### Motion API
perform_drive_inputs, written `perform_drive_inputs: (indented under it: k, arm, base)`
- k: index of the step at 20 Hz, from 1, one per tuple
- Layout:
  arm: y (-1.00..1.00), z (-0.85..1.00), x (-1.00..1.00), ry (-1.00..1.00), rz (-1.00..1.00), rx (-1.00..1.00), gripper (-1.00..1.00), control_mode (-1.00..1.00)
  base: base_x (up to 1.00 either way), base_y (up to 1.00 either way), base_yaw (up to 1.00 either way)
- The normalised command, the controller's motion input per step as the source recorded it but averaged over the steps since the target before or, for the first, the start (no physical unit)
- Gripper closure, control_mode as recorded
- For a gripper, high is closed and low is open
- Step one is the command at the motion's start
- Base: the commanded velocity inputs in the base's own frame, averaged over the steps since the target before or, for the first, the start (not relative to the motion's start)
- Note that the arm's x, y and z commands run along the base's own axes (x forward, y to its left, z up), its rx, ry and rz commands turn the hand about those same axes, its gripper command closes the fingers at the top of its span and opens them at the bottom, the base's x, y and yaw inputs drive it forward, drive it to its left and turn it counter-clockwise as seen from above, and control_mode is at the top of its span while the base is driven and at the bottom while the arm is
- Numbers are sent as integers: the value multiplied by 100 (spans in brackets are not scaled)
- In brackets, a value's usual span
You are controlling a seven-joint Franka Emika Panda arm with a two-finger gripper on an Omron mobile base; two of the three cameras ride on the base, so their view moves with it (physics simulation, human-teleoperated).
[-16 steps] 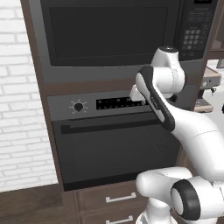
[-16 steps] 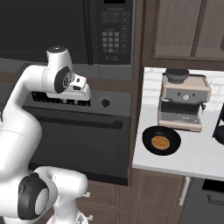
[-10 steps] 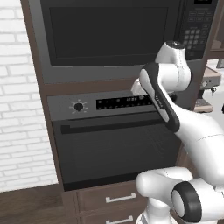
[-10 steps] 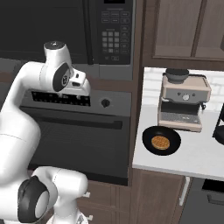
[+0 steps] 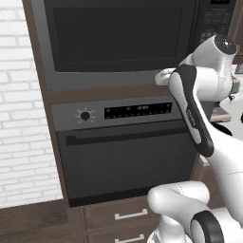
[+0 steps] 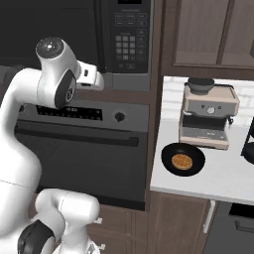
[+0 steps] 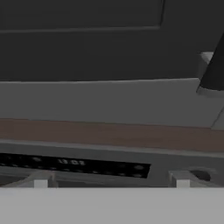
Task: Open the microwave, place the bowl with waffle inside the microwave, then close the microwave door and turn it on.
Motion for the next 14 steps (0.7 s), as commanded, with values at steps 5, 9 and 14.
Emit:
perform_drive_inputs:
  k: [5, 9, 14]
  arm:
    - [-52, 58, -11, -13, 0, -5, -100, -100]
    - [-49, 53, -1, -2, 0, 0, -100, -100]
    - [-14, 45, 4, 0, -2, 0, -100, -100]
  base:
    - [0, 0, 0]
    - [0, 0, 0]
    - [0, 0, 0]
